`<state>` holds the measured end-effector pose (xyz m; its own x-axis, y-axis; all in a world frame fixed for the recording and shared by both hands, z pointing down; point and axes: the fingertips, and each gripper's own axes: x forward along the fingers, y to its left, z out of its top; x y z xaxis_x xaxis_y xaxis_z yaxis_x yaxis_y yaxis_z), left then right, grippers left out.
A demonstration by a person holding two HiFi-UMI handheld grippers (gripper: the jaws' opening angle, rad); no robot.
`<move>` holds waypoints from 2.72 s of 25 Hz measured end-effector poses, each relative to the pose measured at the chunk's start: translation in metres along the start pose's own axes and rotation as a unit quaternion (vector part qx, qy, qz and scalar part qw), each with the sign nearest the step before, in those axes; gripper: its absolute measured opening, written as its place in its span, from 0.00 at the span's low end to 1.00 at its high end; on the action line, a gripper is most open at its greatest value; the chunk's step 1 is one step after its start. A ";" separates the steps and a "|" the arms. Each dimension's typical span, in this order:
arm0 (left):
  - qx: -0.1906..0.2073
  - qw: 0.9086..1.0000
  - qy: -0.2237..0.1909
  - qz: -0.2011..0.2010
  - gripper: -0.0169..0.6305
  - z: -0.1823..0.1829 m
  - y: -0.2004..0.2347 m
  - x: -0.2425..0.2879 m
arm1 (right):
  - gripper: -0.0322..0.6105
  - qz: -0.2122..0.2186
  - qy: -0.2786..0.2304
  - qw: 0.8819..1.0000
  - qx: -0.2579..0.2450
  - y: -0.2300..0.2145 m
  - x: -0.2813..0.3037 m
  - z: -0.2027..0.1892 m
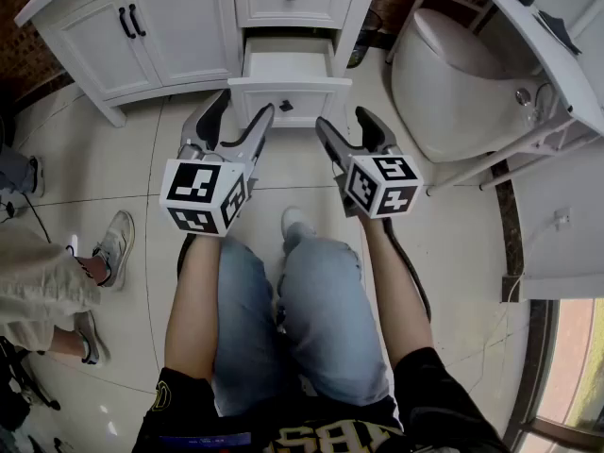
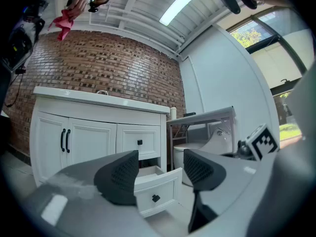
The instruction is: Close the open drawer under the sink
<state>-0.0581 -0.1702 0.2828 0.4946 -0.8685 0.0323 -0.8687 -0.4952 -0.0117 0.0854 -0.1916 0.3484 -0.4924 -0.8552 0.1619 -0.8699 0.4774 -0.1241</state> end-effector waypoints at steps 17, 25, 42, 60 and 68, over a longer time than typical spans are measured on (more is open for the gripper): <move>-0.010 0.999 0.028 0.025 0.47 -0.025 0.055 0.063 | 0.40 0.055 0.153 0.980 0.118 -0.018 0.170 -0.140; -0.025 0.998 0.046 0.027 0.47 -0.043 0.067 0.074 | 0.20 0.023 0.144 0.983 0.116 -0.034 0.193 -0.141; -0.047 0.996 0.073 0.026 0.47 -0.071 0.076 0.105 | 0.20 0.010 0.130 0.987 0.094 -0.076 0.275 -0.118; -0.057 0.994 0.080 0.039 0.47 -0.080 0.088 0.114 | 0.20 -0.034 0.122 0.990 0.058 -0.125 0.355 -0.094; -0.053 0.997 0.055 0.024 0.47 -0.054 0.068 0.086 | 0.20 -0.014 0.059 0.997 0.039 -0.095 0.297 -0.057</move>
<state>-0.0762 -0.2770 0.3391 0.4516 -0.8806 0.1435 -0.8921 -0.4430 0.0889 0.0197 -0.4794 0.4643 -0.4727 -0.8359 0.2788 -0.8803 0.4334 -0.1931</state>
